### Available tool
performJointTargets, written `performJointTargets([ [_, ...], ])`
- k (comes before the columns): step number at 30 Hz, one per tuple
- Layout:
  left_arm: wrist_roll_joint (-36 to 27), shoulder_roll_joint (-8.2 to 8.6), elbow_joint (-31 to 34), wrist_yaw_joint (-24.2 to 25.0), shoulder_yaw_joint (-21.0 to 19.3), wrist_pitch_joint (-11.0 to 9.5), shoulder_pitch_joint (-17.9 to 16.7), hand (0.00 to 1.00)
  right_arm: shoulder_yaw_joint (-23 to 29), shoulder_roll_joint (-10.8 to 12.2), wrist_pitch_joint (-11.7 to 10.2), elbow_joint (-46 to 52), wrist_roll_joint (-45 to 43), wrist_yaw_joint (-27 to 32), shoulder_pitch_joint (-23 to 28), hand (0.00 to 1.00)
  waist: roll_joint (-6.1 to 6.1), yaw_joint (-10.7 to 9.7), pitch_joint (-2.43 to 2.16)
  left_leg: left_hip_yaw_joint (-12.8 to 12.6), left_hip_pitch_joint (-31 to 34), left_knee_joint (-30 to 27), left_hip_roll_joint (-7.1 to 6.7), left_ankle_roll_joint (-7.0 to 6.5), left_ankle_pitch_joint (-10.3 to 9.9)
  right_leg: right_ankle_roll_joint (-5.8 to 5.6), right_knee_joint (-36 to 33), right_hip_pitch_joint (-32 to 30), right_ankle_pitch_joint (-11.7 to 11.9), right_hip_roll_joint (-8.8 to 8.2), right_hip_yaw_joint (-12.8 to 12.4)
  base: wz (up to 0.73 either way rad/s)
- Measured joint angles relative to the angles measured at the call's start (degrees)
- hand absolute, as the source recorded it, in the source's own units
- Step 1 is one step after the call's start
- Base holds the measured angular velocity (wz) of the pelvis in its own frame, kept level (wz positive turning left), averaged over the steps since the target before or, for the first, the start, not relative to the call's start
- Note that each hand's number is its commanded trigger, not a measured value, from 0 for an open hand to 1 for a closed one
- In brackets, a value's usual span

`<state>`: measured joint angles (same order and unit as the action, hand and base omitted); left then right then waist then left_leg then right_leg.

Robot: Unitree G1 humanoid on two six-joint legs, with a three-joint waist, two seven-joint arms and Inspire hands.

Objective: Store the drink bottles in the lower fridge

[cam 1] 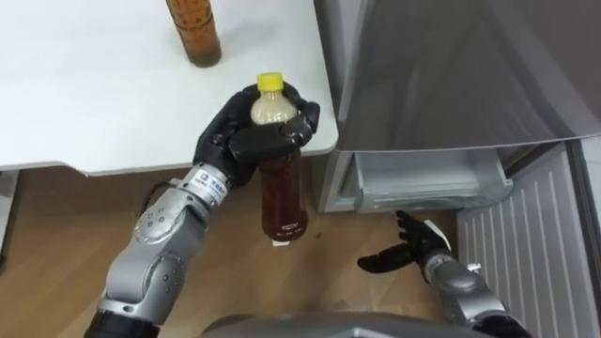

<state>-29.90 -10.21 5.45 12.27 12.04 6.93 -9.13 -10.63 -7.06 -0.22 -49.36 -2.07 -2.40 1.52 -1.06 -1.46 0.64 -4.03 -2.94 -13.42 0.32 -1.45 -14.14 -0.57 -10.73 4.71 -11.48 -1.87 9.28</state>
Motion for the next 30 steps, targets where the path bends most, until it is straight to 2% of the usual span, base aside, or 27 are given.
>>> performJointTargets([
  [4, 2.87, -0.21, -0.02, 0.04, -0.49, -0.65, -0.03, 1.0, -1.66, -0.06, -0.02, 5.85, -1.27, -3.88, 0.82, 0.0, 0.07, 0.31, -0.09, 0.05, 0.42, -0.11, -0.06, 0.01, 0.01, 0.04, -0.08, -0.39, 0.05, 0.01, 0.13, 0.0],
  [6, 4.85, -0.84, -0.02, 0.15, -0.5, -0.77, -0.05, 1.0, -2.04, -0.39, -0.36, 9.99, -1.24, -6.0, 2.18, 0.0, 0.03, 0.44, -0.12, 0.12, 0.3, -0.12, -0.01, 0.02, 0.02, 0.04, -0.11, -0.31, 0.04, 0.01, 0.15, 0.0],
  [10, 10.75, -2.36, -0.02, 2.59, -0.57, -1.01, -0.05, 1.0, -3.3, -2.31, -0.61, 18.45, -1.25, -12.11, 3.91, 0.0, -0.03, 0.35, -0.11, 0.38, 0.27, -0.12, 0.03, 0.02, 0.02, 0.04, -0.1, -0.23, 0.04, -0.04, 0.23, 0.0],
  [13, 13.15, -2.32, -0.02, 4.23, -0.67, -1.09, -0.07, 1.0, -3.24, -2.95, -0.82, 20.77, -1.22, -15.85, 4.01, 0.0, -0.23, 0.44, -0.11, 0.36, 0.35, -0.13, 0.02, 0.02, 0.02, 0.04, -0.11, -0.2, 0.05, -0.07, 0.3, 0.0],
  [15, 13.42, -2.33, -0.02, 4.71, -0.65, -1.35, -0.07, 1.0, -3.25, -2.98, -1.18, 20.88, -1.02, -17.84, 3.96, 0.0, -0.33, 0.45, -0.07, 0.35, 0.49, -0.22, 0.02, 0.02, 0.02, 0.04, -0.1, -0.2, 0.05, -0.06, 0.34, 0.02],
  [19, 13.87, -2.57, -1.03, 4.88, -0.6, -3.71, -0.17, 1.0, -3.48, -3.32, -1.15, 21.34, 1.34, -22.49, 4.07, 0.0, -0.31, 0.52, -0.03, 1.01, 0.61, -0.23, -0.06, 0.02, 0.02, 0.04, -0.05, 0.03, 0.05, -0.08, 0.43, 0.04],
  [22, 13.92, -2.56, -1.26, 5.53, -0.6, -3.72, -0.18, 1.0, -3.83, -4.23, -1.15, 24.62, 4.5, -25.39, 4.11, 0.0, -0.48, 0.62, 0.14, 1.0, 0.81, -0.23, -0.06, 0.02, 0.02, 0.04, -0.06, -0.18, 0.05, -0.06, 0.45, 0.0],
  [30, 15.25, -2.32, -1.27, 7.19, -0.05, -3.72, -0.18, 1.0, -4.96, -4.64, -0.69, 28.03, 10.17, -34.04, 4.28, 0.0, -1.57, 1.8, 0.02, 1.0, 1.18, -0.53, -0.05, 0.02, 0.02, 0.05, -0.13, -0.73, 0.06, -0.13, 0.49, 0.0],
])
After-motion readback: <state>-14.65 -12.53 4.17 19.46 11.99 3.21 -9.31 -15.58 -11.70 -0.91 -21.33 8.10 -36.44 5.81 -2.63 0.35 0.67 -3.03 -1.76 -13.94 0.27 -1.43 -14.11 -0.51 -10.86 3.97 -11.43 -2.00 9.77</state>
